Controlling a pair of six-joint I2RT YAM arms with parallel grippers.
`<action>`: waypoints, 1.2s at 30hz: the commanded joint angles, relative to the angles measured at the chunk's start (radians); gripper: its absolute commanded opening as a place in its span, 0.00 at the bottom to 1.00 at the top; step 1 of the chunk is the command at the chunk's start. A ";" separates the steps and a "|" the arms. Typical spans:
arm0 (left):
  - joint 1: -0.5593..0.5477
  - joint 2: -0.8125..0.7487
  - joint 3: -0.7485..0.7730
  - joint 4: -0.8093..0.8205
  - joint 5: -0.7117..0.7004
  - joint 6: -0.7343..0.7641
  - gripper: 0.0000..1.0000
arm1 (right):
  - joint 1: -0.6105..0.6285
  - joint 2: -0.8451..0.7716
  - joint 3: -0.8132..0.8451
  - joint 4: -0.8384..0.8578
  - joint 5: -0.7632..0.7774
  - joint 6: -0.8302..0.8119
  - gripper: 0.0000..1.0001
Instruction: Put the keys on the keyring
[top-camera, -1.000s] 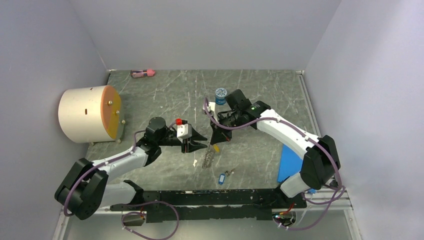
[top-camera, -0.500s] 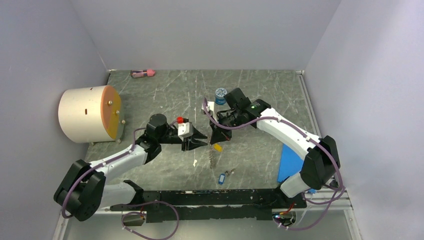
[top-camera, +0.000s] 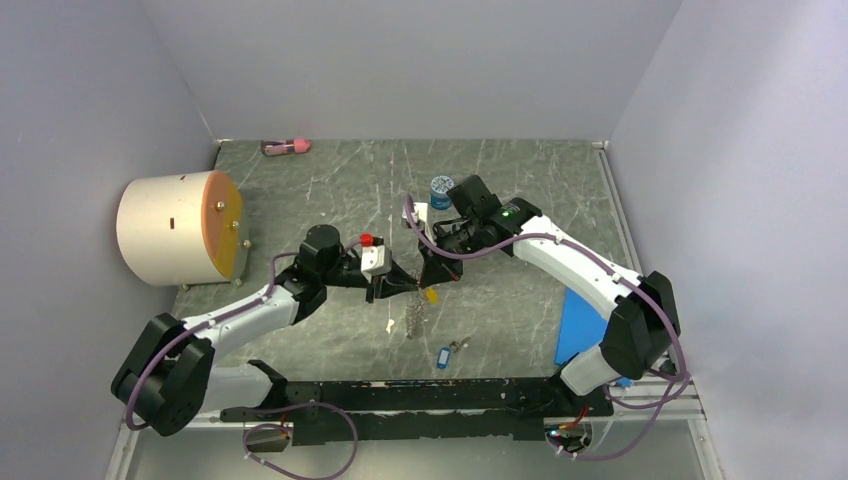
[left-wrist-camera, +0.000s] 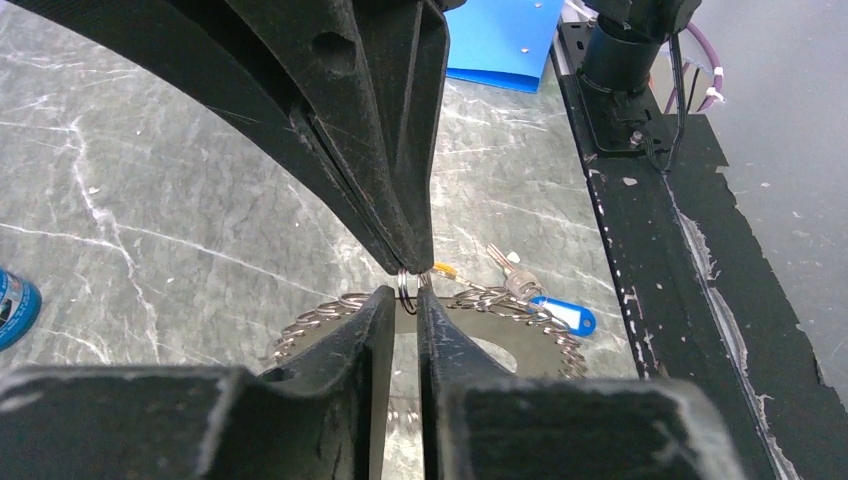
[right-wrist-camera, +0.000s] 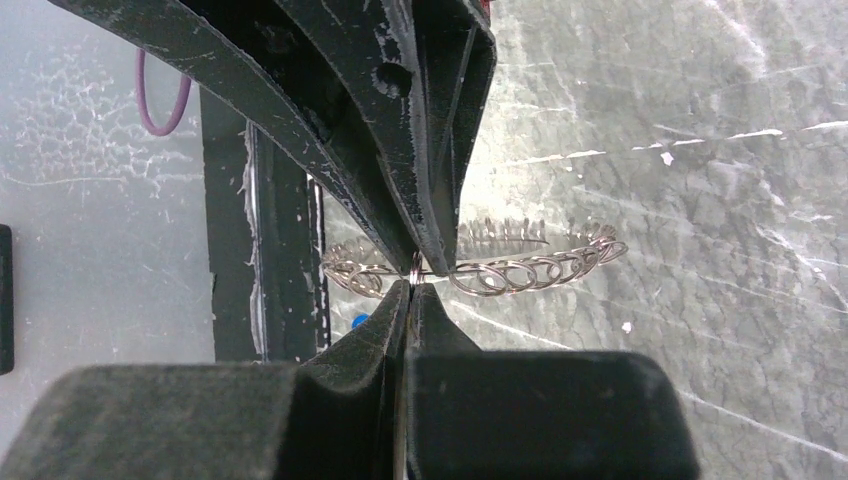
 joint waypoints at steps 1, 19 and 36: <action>-0.011 0.014 0.044 -0.004 0.037 0.033 0.15 | 0.008 -0.001 0.051 0.022 -0.019 -0.007 0.00; -0.027 0.007 0.049 -0.046 0.035 0.062 0.20 | 0.009 0.010 0.049 0.035 -0.006 0.006 0.00; -0.029 0.019 0.038 0.012 -0.003 -0.022 0.02 | 0.007 0.011 0.031 0.088 0.055 0.077 0.28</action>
